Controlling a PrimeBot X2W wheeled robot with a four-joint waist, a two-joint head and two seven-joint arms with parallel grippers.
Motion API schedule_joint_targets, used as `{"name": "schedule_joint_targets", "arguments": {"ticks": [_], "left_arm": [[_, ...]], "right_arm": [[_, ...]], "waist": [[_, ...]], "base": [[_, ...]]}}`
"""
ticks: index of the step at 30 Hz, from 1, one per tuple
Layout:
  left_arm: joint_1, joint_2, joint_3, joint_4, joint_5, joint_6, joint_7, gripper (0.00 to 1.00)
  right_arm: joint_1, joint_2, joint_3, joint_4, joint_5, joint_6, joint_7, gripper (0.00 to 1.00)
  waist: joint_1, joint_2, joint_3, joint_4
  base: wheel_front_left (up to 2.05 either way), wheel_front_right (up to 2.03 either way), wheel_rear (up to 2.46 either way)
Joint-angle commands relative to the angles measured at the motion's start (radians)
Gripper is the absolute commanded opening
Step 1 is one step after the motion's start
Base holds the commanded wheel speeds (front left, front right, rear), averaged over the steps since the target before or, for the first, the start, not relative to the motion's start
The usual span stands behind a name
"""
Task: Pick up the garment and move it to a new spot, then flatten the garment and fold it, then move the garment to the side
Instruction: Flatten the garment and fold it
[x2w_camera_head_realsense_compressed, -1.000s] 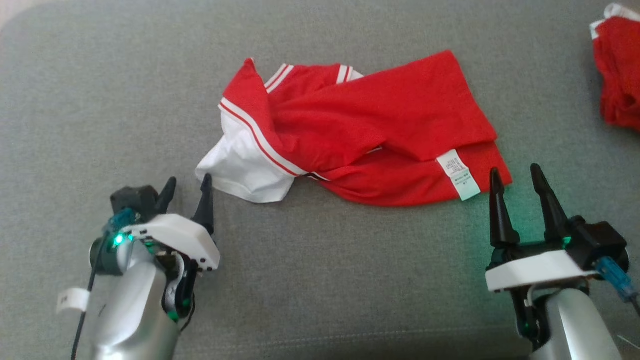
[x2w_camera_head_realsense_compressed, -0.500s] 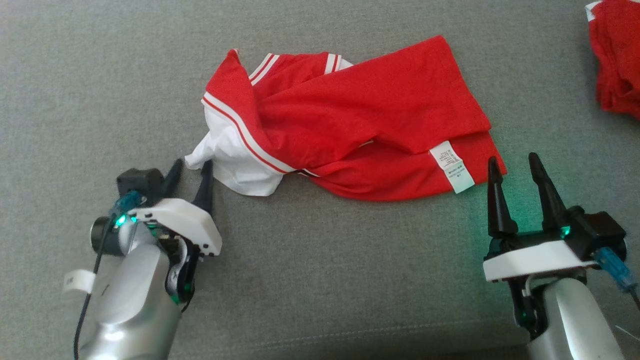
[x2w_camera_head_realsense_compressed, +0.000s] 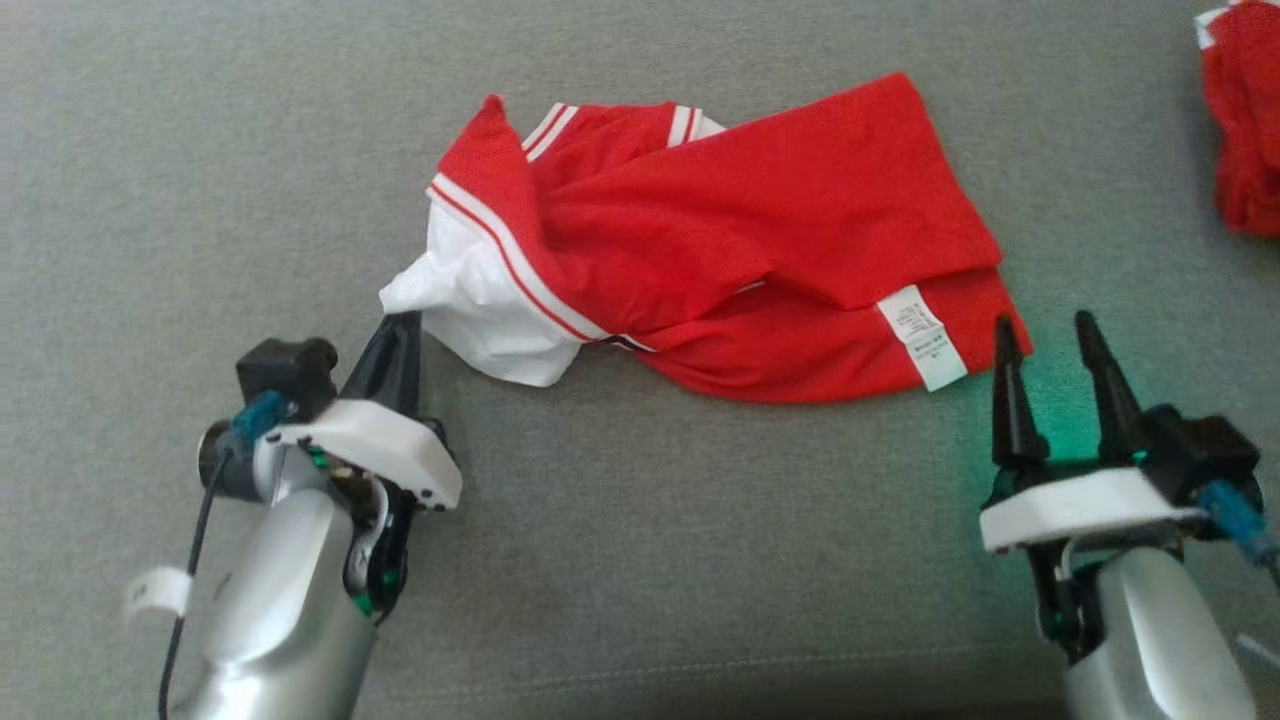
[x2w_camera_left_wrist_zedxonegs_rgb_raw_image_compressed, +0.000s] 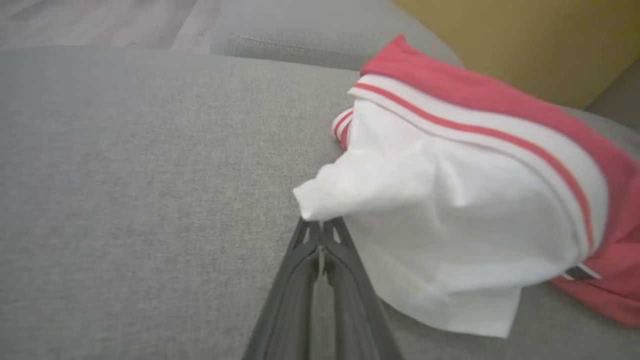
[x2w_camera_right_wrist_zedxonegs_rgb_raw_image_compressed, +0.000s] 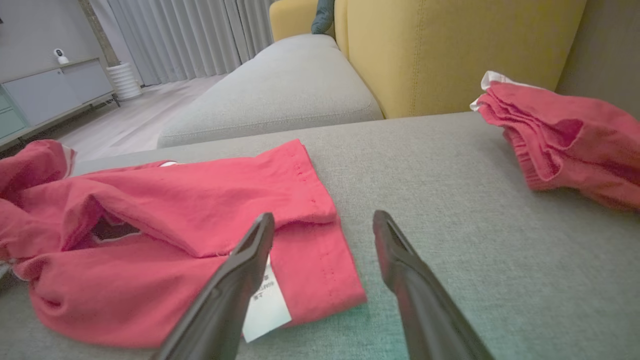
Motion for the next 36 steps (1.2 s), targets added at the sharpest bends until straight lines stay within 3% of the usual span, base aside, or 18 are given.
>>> {"name": "schedule_joint_targets", "arguments": {"ticks": [1,7,15,34,35,36], "left_arm": [[0.017,0.018,0.042,-0.049,-0.007,0.000,-0.013,0.00],[0.134,0.016,0.076,-0.237,-0.016,0.030,-0.019,0.00],[0.243,0.025,0.085,-0.421,-0.016,0.066,-0.013,0.00],[0.282,0.037,0.069,-0.485,-0.022,0.088,0.014,0.00],[0.281,0.037,0.068,-0.485,-0.023,0.088,0.015,0.00],[0.281,0.037,0.067,-0.486,-0.023,0.089,0.015,0.00]], "right_arm": [[-0.054,-0.004,0.017,-0.017,0.009,0.007,0.003,1.00],[-0.117,-0.004,0.022,0.086,0.073,0.007,0.041,1.00],[-0.177,-0.004,-0.030,0.212,0.037,0.007,0.037,1.00],[-0.318,-0.004,-0.034,0.402,0.088,0.007,0.006,1.00],[-0.324,-0.004,-0.037,0.410,0.083,0.007,0.004,0.97],[-0.330,-0.004,-0.040,0.418,0.078,0.007,0.003,0.75]], "waist": [[0.0000,0.0000,-0.003,0.014],[0.0000,0.0000,-0.013,0.060],[0.0000,0.0000,-0.019,0.103],[0.0000,0.0000,-0.016,0.121],[0.0000,0.0000,-0.015,0.122],[0.0000,0.0000,-0.014,0.123]], "base": [[0.00,0.00,0.00],[0.00,0.00,0.00],[0.00,0.00,0.00],[0.00,0.00,0.00],[0.00,0.00,0.00],[0.00,0.00,0.00]]}}
